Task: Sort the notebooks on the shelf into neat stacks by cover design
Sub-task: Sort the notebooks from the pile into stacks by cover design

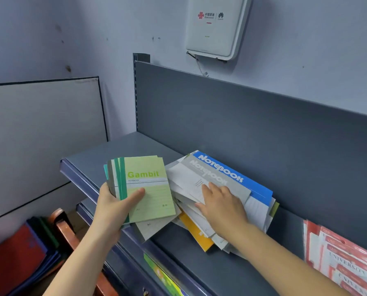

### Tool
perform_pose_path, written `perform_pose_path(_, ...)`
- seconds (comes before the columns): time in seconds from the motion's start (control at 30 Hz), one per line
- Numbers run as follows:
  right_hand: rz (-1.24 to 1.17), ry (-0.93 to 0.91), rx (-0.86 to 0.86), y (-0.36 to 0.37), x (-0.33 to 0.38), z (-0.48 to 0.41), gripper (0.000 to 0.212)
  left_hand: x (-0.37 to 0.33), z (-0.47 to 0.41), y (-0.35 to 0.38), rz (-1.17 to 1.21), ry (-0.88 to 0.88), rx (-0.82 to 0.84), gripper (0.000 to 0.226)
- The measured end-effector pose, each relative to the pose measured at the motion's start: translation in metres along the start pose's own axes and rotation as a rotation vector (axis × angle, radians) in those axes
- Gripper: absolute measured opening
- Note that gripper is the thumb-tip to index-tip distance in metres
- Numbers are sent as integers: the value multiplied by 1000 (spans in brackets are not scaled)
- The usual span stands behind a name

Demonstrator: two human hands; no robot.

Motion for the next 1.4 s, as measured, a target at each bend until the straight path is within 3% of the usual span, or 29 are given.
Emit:
perform_pose_path(0.1, -4, -70, 65, -9, -16, -4, 46, 6, -1, -4, -43, 16, -14, 44)
perform_pose_path(0.17, -22, -71, 74, -19, -31, -7, 32, 11, -5, -9, -101, 20, -36, 51)
perform_pose_path(0.23, 20, -2, -27, -33, -50, -9, 19, 16, -9, -11, -154, 7, -46, 54)
perform_pose_path(0.33, -51, 82, -248, -48, -67, -7, 16, 23, -15, -10, -178, -32, -22, 50)
perform_pose_path(0.37, -100, 79, -228, -47, -66, -6, 19, 26, -16, -10, -181, -42, -10, 47)
perform_pose_path(0.5, -156, 0, 219, -6, -42, -2, 54, 30, -20, -9, -179, -75, 34, 43)
perform_pose_path(0.6, -108, -8, 199, 1, -38, -2, 65, 30, -23, -12, -151, -106, 18, 43)
perform_pose_path(0.77, -94, -26, 256, -5, -43, -6, 63, 29, -34, -17, -150, -106, -27, 44)
perform_pose_path(0.9, -31, -22, 187, -9, -38, -4, 57, 32, -39, -16, -213, -117, -37, 43)
perform_pose_path(1.03, 184, -140, -9, -9, -18, -3, 55, 32, -38, -16, -244, -120, -42, 44)
perform_pose_path(1.13, 228, -151, -70, -13, -19, -2, 34, 29, -32, -14, -238, -112, -51, 41)
perform_pose_path(1.2, 191, -115, -99, -19, -25, -1, 20, 28, -29, -13, -231, -102, -50, 40)
perform_pose_path(1.3, -37, 5, -186, -25, -37, -2, 36, 27, -28, -13, -225, -98, -54, 41)
perform_pose_path(1.4, -217, 75, -263, -25, -48, -4, 38, 27, -29, -13, -209, -105, -43, 41)
Point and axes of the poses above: each hand's wrist, its own z-axis away from the middle knuckle, its own y-axis out of the palm, x = y × z, the point moved 3 cm from there along -z, towards the middle knuckle, and after that the axes turned 4 degrees about -y, right-handed, at the moved point
